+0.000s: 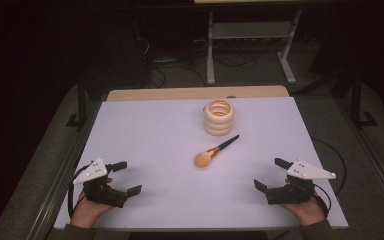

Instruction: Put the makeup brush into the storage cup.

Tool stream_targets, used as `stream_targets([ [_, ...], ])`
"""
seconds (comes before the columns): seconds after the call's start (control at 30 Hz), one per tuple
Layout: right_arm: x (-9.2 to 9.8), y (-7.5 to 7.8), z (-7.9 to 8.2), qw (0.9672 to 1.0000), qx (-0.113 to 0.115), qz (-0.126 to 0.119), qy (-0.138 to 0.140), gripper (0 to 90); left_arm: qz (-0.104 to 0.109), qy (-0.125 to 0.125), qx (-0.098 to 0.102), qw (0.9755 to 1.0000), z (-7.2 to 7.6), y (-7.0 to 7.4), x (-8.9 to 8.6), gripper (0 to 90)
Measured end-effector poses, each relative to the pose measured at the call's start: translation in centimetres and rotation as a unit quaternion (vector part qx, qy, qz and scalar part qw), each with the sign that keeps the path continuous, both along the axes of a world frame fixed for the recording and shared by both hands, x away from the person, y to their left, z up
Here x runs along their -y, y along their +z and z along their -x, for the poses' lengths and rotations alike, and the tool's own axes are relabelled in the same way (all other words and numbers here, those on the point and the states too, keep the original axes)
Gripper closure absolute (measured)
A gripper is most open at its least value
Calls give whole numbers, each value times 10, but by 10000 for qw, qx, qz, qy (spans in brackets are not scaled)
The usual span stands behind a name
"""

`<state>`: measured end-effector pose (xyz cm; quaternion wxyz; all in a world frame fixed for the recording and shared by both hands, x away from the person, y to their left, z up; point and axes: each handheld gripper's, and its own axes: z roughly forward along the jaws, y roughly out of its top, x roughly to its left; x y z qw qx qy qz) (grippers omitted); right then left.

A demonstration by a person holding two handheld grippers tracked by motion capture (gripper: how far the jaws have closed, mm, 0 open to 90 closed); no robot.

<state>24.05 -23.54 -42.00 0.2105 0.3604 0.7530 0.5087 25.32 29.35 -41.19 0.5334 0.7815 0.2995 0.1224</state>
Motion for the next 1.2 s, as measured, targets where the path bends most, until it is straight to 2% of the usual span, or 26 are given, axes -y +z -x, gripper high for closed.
stream_targets([
  [0.37,1,1,-3,10000,-1,49,55,0,15,6,-25,10000,1,1,3,0],
  [0.57,1,5,-8,10000,57,10,54,0,-71,-38,-25,10000,3,-2,1,0],
  [0.93,-5,11,-21,9998,111,20,140,0,21,26,-66,10000,4,-2,-2,0],
  [1.2,-8,15,-26,9997,59,-19,216,0,20,1,-62,10000,4,-2,0,0],
])
